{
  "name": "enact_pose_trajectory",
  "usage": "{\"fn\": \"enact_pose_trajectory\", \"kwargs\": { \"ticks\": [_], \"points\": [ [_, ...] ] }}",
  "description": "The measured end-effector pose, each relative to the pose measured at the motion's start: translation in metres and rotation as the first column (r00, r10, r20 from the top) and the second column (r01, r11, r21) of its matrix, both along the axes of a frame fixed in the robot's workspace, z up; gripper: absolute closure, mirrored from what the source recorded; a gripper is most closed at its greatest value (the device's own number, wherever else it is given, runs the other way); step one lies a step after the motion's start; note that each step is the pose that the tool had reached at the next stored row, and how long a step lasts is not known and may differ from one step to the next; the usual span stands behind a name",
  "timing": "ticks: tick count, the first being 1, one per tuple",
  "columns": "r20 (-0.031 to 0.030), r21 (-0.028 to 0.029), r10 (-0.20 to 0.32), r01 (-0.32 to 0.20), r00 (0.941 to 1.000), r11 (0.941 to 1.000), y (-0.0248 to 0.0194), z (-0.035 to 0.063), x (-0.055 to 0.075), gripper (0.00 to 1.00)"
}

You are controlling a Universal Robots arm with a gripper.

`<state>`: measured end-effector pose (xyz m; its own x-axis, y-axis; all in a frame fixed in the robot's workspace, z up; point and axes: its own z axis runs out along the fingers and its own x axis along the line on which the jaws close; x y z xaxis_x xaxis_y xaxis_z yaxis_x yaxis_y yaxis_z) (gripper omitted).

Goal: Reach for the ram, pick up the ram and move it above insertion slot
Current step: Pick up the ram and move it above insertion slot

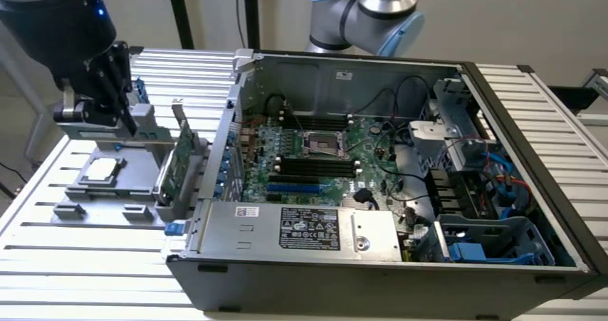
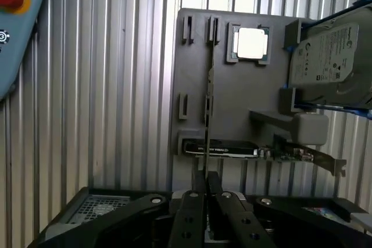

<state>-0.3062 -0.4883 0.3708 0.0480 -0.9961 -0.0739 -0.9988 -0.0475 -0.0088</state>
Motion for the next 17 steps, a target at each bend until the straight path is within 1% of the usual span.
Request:
{"fn": "enact_pose_trajectory", "kwargs": {
  "ticks": [4,9,13,17],
  "points": [
    [0.0000,0.0068,0.000,0.000,1.0000,1.0000,0.0005,0.0079,0.013,0.87],
    [0.0000,0.0151,0.000,0.000,1.0000,0.9999,0.0016,0.0125,0.030,0.87],
    [0.0001,0.0197,0.000,0.000,1.0000,0.9998,0.0028,0.0139,0.045,0.87],
    [0.0000,0.0228,0.000,0.000,1.0000,0.9997,0.0043,0.0145,0.061,0.87]
  ]
}}
